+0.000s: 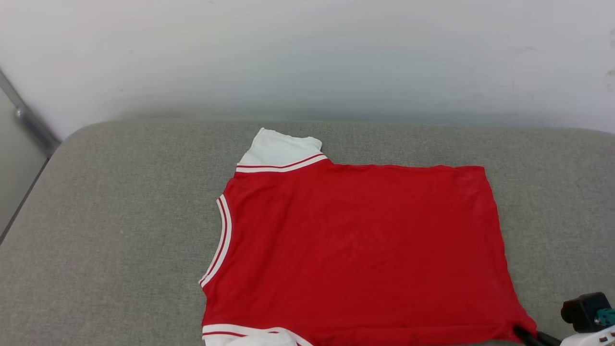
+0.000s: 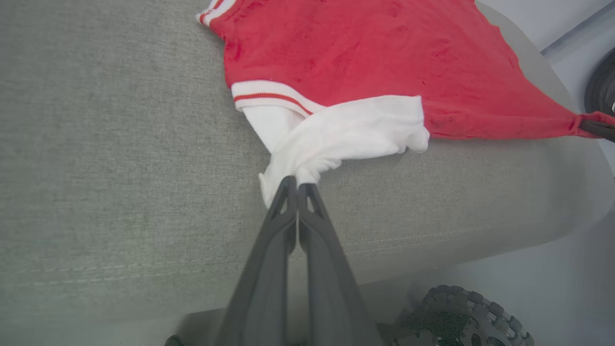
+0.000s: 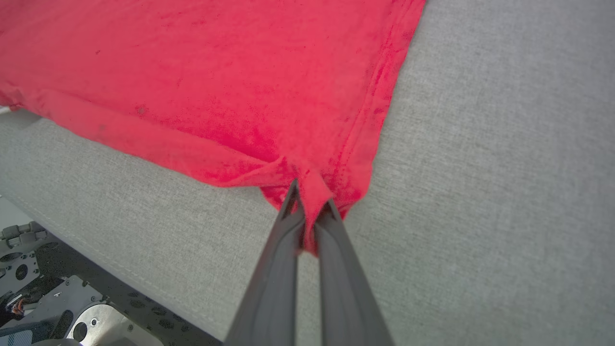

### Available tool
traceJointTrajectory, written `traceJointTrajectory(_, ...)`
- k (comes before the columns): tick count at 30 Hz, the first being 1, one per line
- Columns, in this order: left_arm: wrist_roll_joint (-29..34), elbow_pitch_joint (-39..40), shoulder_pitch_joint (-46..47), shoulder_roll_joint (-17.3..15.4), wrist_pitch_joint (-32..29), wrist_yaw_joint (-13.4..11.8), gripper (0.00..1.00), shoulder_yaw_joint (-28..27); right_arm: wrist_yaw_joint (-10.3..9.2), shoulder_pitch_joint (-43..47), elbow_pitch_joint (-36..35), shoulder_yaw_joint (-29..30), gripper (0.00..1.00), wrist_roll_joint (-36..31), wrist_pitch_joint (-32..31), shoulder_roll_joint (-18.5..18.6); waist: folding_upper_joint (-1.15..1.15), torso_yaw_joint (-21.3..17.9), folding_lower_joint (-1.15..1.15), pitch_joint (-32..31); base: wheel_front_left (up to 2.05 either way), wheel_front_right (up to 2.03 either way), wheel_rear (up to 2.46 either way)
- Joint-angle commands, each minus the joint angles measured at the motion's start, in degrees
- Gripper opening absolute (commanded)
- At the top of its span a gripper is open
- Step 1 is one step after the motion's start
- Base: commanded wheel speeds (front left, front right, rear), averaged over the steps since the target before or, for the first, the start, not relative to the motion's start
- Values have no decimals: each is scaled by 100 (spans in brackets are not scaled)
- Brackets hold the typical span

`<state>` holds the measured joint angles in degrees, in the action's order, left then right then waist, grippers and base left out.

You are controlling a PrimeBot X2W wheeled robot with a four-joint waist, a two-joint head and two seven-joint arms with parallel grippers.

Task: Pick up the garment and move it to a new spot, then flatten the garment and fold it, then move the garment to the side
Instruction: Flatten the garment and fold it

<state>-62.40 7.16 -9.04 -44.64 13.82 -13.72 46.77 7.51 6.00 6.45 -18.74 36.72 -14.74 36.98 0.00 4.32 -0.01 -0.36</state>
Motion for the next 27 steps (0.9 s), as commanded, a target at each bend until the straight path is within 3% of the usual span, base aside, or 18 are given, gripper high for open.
traceJointTrajectory(1,167,-41,236,14,43,35,0,-44,-4,65,-103,142,0,-54,-61,-82,0,10,1,31,0,0,0)
traceJointTrajectory(8,750,-498,1347,149,-48,323,0,-77,-4,-249,-374,624,0,-215,-272,-280,0,-35,1,304,0,0,0)
traceJointTrajectory(15,980,-878,2375,267,-189,641,0,-224,-4,-662,-470,720,0,-249,-400,-311,0,-149,1,680,0,0,0)
traceJointTrajectory(27,1070,-2159,3820,562,-467,1280,0,-330,-4,-1809,-128,320,0,-288,-526,-349,0,-355,1,1502,0,0,0)
